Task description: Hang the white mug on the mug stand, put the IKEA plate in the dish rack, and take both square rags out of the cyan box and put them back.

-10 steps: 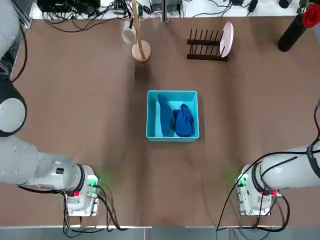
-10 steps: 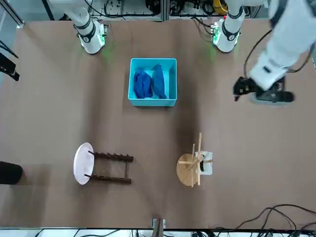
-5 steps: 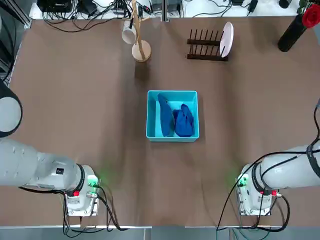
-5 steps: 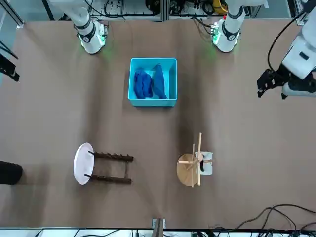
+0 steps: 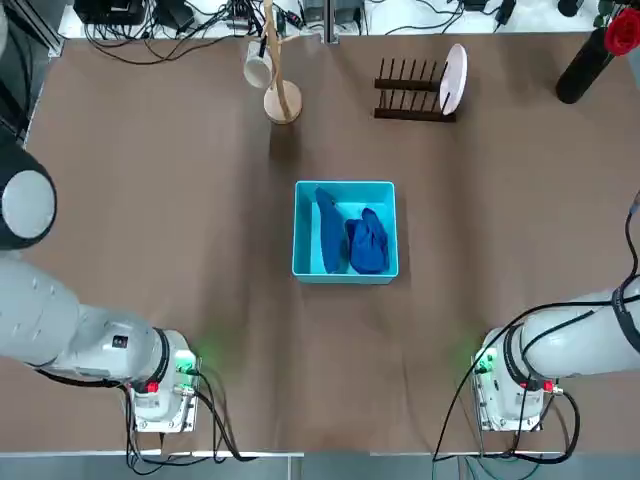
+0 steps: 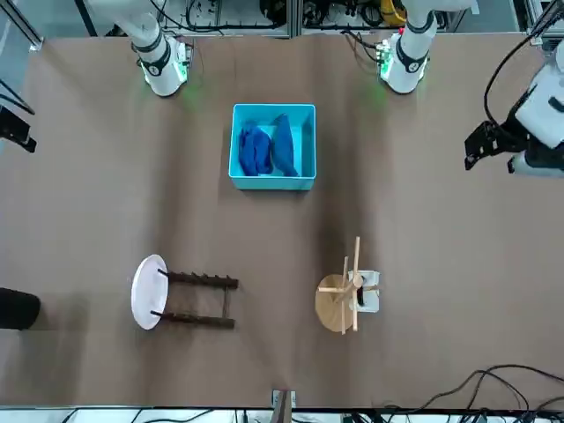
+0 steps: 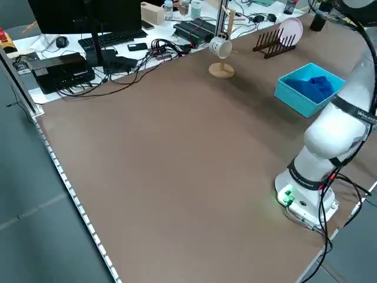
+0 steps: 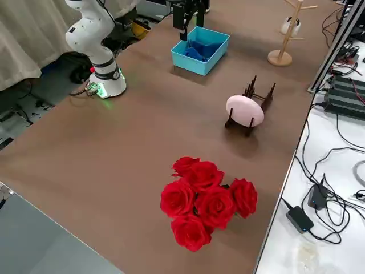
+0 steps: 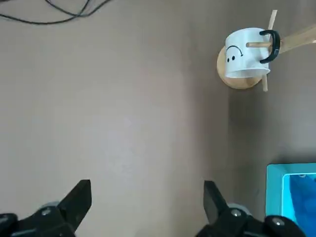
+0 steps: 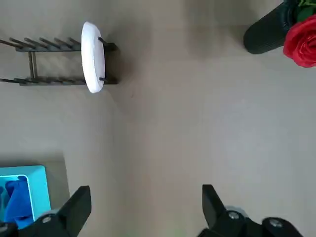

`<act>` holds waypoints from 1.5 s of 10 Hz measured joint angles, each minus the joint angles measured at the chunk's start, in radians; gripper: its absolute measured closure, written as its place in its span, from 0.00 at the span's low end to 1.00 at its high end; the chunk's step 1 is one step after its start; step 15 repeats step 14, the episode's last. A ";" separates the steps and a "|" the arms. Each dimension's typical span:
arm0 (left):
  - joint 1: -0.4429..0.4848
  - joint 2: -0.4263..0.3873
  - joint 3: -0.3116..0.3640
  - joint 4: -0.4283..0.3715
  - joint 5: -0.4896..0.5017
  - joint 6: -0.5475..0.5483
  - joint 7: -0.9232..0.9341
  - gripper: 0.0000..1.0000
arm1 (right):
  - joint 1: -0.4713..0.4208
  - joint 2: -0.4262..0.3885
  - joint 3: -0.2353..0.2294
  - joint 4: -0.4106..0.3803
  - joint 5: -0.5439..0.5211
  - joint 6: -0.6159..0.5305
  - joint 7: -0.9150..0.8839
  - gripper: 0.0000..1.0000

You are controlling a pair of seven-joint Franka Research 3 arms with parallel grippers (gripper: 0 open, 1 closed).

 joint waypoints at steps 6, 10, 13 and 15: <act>-0.016 -0.017 0.033 -0.023 -0.020 -0.011 0.018 0.01 | 0.001 -0.001 0.001 0.014 0.000 0.017 -0.002 0.00; -0.036 -0.109 0.084 -0.145 -0.026 0.044 0.025 0.01 | 0.004 -0.001 0.006 0.018 -0.001 0.024 -0.002 0.00; -0.036 -0.110 0.085 -0.160 -0.027 0.045 0.025 0.01 | 0.004 -0.001 0.006 0.021 -0.010 0.027 -0.002 0.00; -0.036 -0.110 0.085 -0.160 -0.027 0.045 0.025 0.01 | 0.004 -0.001 0.006 0.022 -0.012 0.027 -0.003 0.00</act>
